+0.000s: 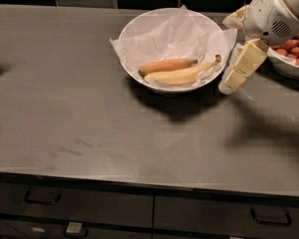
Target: Pick banana from white bowl
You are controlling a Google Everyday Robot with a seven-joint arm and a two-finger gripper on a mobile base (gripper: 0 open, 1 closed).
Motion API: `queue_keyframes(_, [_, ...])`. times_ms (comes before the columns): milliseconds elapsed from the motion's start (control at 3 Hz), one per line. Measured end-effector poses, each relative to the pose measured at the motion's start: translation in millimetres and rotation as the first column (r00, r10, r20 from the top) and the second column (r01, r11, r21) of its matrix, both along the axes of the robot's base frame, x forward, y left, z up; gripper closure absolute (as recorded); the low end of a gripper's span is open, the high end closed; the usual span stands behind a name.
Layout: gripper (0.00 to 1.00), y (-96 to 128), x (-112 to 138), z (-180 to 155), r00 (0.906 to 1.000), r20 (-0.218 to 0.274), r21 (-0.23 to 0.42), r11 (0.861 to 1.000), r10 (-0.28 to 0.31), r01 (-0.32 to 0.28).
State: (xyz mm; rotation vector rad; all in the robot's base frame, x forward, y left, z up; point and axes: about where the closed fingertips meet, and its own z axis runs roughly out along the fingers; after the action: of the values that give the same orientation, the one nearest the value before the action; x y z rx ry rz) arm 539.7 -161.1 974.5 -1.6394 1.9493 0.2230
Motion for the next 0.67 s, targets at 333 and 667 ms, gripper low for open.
queue_keyframes(333, [0.1, 14.1, 17.4, -15.8, 0.999, -0.03, 0.047, 0.998, 0.033, -0.031])
queue_keyframes(667, [0.29, 14.0, 18.8, -18.9, 0.9989, -0.034, 0.049, 0.998, 0.033, -0.031])
